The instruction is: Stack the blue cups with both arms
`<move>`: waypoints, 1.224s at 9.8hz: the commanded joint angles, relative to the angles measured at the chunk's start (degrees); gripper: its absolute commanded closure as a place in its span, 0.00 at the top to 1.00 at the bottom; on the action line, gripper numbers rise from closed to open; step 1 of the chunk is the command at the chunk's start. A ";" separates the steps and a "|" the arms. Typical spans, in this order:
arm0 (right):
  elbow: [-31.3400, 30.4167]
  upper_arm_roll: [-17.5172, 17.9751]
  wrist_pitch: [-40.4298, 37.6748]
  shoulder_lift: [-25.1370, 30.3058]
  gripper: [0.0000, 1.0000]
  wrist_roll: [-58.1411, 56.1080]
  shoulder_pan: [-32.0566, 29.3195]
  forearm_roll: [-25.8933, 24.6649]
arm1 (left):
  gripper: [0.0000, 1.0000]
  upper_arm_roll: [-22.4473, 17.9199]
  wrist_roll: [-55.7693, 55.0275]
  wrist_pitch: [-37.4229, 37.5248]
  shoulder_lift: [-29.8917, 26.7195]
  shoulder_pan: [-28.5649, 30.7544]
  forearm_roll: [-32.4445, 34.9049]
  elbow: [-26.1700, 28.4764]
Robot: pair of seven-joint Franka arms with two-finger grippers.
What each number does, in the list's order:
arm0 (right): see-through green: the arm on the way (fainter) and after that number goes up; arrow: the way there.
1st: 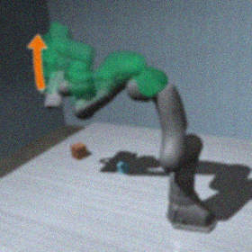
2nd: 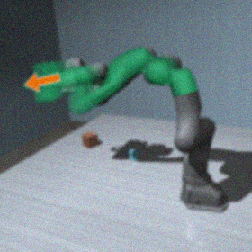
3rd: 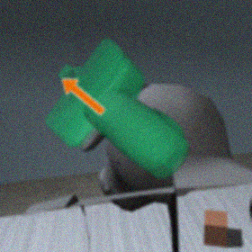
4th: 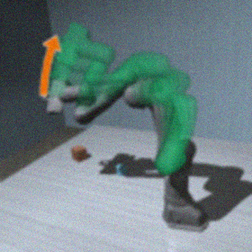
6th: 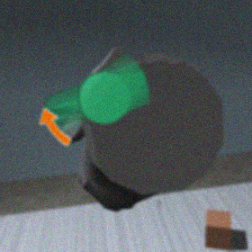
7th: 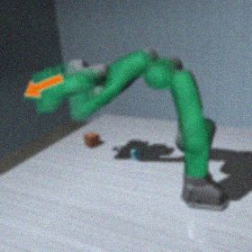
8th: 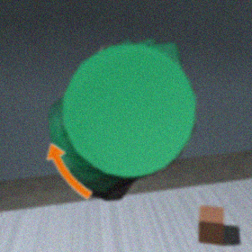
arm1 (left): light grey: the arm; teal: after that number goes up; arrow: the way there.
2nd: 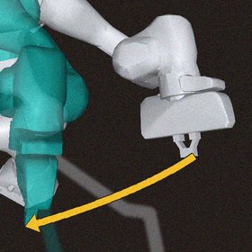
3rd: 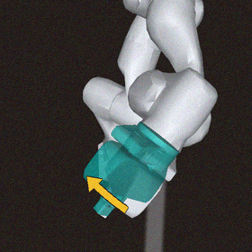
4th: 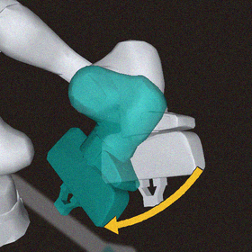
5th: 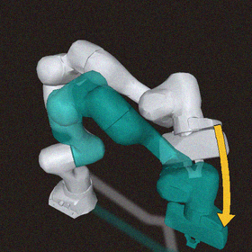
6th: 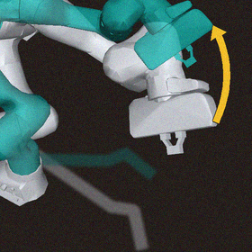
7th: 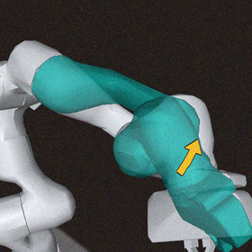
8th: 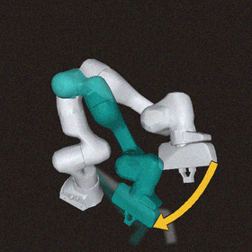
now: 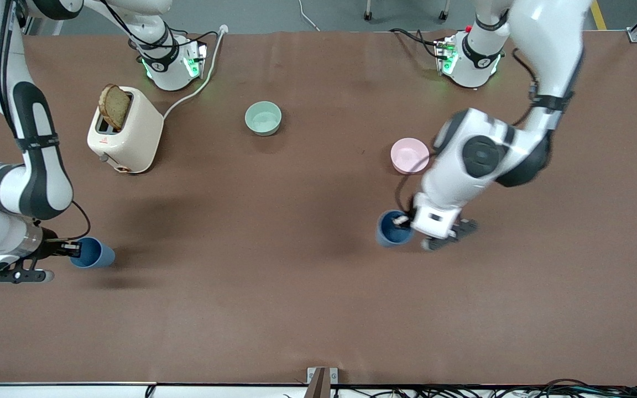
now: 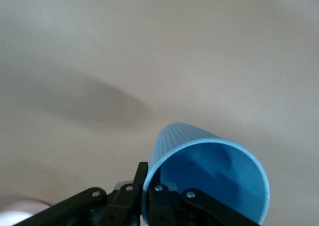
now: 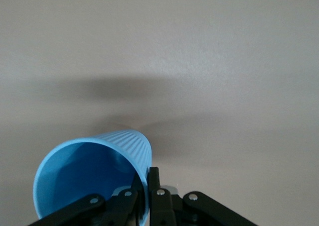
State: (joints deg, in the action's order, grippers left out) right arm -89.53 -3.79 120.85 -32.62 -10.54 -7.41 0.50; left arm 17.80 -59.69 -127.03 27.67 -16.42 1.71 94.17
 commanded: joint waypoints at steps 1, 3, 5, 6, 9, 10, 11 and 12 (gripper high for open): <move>4.95 0.88 -7.87 1.95 0.01 0.34 -0.06 5.70 | 0.00 -0.93 -10.75 0.55 8.07 -7.54 1.62 -6.17; 9.61 0.88 -13.24 2.21 0.01 1.31 1.69 8.12 | 0.00 -0.84 -21.38 0.55 11.77 -12.38 6.53 -7.85; 12.18 0.97 -15.64 2.48 0.01 9.98 4.94 8.20 | 0.01 -0.93 -24.24 0.55 15.11 -14.60 6.90 -9.35; 12.27 0.89 -15.64 3.70 0.01 13.67 7.04 8.20 | 0.11 -0.84 -24.24 0.55 16.17 -14.60 6.90 -9.96; 12.09 0.80 -17.22 5.99 0.01 28.60 16.61 7.94 | 1.00 -0.84 -23.54 2.90 14.96 -13.47 7.60 -10.76; 12.09 0.88 -17.22 6.34 0.01 33.96 19.86 8.03 | 1.00 -0.84 -23.54 8.23 14.00 -12.94 7.43 -13.20; 12.01 0.80 -17.14 6.61 0.01 39.32 24.24 7.51 | 1.00 -0.49 -23.71 13.51 12.59 -12.67 6.73 -16.27; 12.01 0.71 -16.70 6.61 0.01 45.03 28.20 7.33 | 1.00 -0.58 -23.54 18.26 9.27 -12.41 5.16 -16.91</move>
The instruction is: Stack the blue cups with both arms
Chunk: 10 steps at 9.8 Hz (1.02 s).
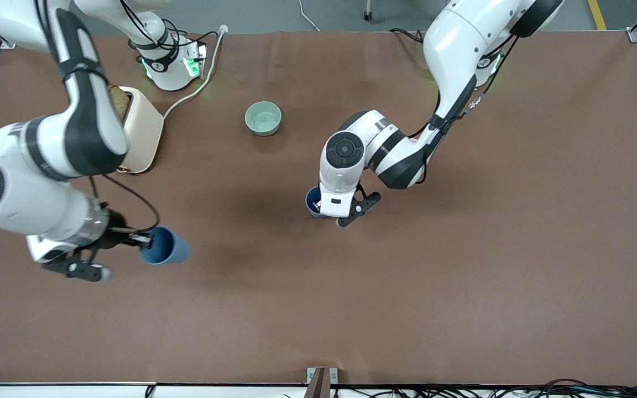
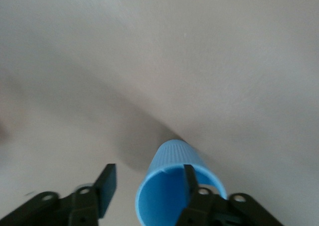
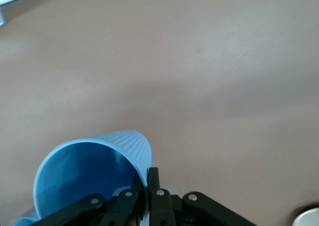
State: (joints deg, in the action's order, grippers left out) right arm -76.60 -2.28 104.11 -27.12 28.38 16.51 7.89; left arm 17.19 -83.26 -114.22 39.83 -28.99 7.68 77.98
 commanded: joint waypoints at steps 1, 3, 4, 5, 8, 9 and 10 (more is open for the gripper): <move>-0.92 -0.80 0.13 1.10 0.01 11.03 8.06 -0.07 | 1.00 -0.14 0.38 8.98 -6.74 0.68 -1.78 -0.73; -0.92 -0.80 0.30 1.10 0.01 15.98 12.99 0.10 | 1.00 0.47 8.94 15.93 -14.13 5.24 -1.97 -0.73; -0.92 -0.80 0.48 0.93 0.01 19.13 15.89 0.10 | 1.00 0.39 15.87 19.44 -17.47 9.35 -1.88 -0.64; -0.92 -0.80 1.35 0.66 0.01 20.73 18.36 -0.07 | 1.00 0.30 23.94 21.56 -19.94 13.57 -1.71 -0.64; -1.19 -0.80 2.50 -1.87 0.01 22.07 23.11 -0.07 | 1.00 -0.05 47.95 23.42 -26.89 24.83 -1.35 -0.55; -1.27 -0.80 4.50 -3.37 0.01 22.85 24.17 -0.07 | 1.00 -0.14 52.98 25.17 -28.13 27.21 -1.27 -0.55; -1.36 -0.80 6.00 -4.43 0.01 22.95 24.88 -0.07 | 1.00 -0.05 58.07 26.93 -30.05 30.36 -1.61 -0.47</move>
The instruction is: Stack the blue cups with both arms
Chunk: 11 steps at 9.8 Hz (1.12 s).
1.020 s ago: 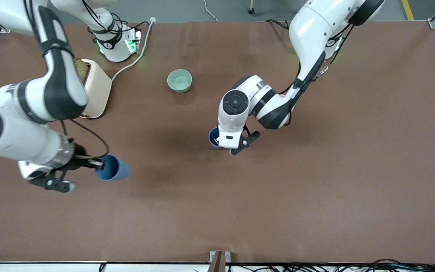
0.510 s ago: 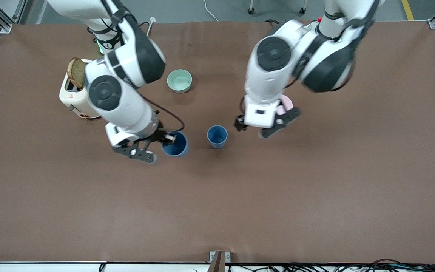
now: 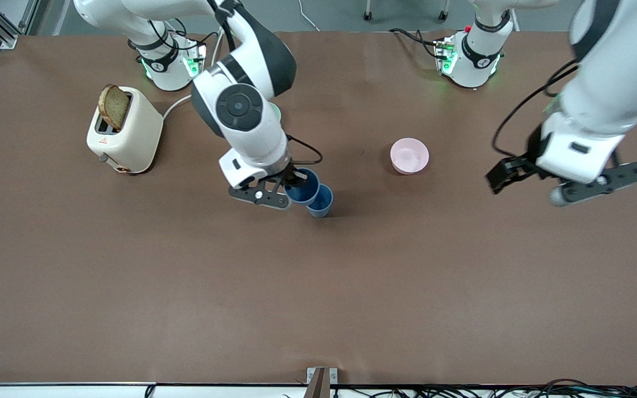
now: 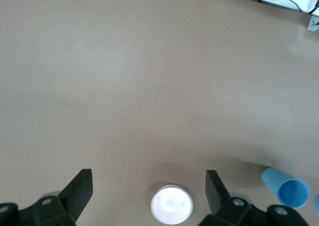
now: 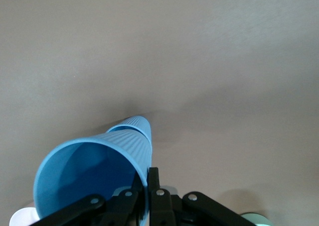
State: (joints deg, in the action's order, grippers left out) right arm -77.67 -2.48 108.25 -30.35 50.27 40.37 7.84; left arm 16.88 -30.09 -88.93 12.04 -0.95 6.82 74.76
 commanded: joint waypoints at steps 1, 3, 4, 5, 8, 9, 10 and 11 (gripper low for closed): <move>-0.29 -0.68 1.97 -1.99 0.01 1.49 1.81 -0.01 | 1.00 0.26 9.39 3.13 -3.94 4.62 -0.93 2.94; -0.29 -0.59 1.80 -2.52 0.01 1.58 2.17 -0.01 | 1.00 0.08 16.78 4.37 -4.83 6.83 -1.29 3.46; -0.47 -0.59 1.79 -2.52 0.01 1.84 2.52 0.07 | 1.00 -3.40 19.25 3.77 -7.19 5.71 -1.72 5.73; -0.90 -0.59 1.97 -2.78 0.01 2.02 2.79 -0.01 | 1.00 -8.48 22.06 2.54 -9.82 2.04 -3.81 9.32; -1.17 -0.59 2.14 -3.31 0.01 2.11 3.05 -0.01 | 1.00 -13.81 22.97 2.79 -13.09 -1.42 -5.42 12.78; -1.09 -0.59 2.23 -3.75 0.02 2.02 3.05 -0.01 | 1.00 -13.28 22.97 2.80 -12.92 -1.51 -5.42 13.04; -1.08 -0.59 2.84 -3.75 0.02 2.02 3.05 -0.10 | 1.00 -13.19 22.97 2.71 -12.66 -1.77 -5.51 13.66; -1.08 -0.59 3.72 -4.27 0.02 2.02 3.05 -0.10 | 1.00 -12.32 22.97 2.19 -12.40 -2.21 -5.59 14.18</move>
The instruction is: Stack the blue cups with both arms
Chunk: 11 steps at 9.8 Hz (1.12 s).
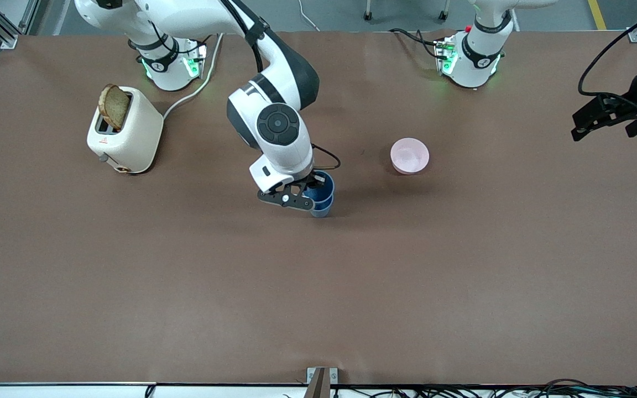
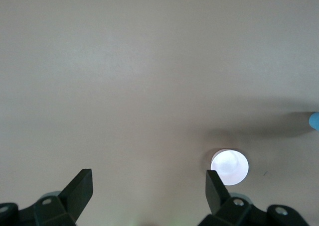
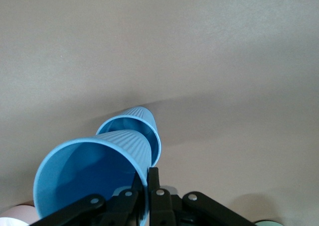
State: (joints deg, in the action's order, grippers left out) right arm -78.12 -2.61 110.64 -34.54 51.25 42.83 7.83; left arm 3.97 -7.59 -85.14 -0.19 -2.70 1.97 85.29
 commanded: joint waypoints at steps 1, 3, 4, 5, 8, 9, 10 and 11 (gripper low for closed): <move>-0.63 -0.46 1.95 -0.44 0.02 1.05 0.67 -0.10 | 1.00 1.21 0.55 -1.78 -0.16 -0.38 -0.65 4.09; -0.63 -0.46 1.87 -0.53 0.05 1.05 1.03 -0.10 | 1.00 1.31 2.12 -1.78 -0.25 -0.03 -0.65 5.23; -0.71 -0.46 1.78 -0.62 0.33 1.05 1.03 -0.10 | 1.00 1.31 4.57 -1.70 -0.51 0.15 -0.65 5.15; -0.71 -0.46 1.52 -0.70 0.96 1.05 1.03 -0.10 | 1.00 1.22 5.29 -1.70 -0.86 0.41 -0.74 5.15; -0.27 -1.69 1.08 1.30 1.00 0.61 -0.11 -0.27 | 1.00 1.22 5.39 -1.69 -1.30 0.41 -0.74 5.06; -0.27 -3.96 0.38 4.27 1.00 0.52 -0.20 -0.28 | 1.00 1.31 5.39 -1.87 -1.22 0.41 -0.74 5.15; -0.27 -7.11 -1.11 7.35 1.00 0.26 -0.21 -0.28 | 1.00 1.31 5.39 -2.22 -0.95 0.33 -0.74 4.97; -0.54 -10.80 -2.60 10.25 1.00 -1.13 -0.21 -0.28 | 1.00 1.31 5.30 -2.48 -0.78 0.33 -0.74 5.06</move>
State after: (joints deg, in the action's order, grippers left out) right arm -76.27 -10.03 110.28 -30.05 51.04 42.80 7.74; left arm 5.12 -3.33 -86.40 -0.91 -2.71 1.95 87.88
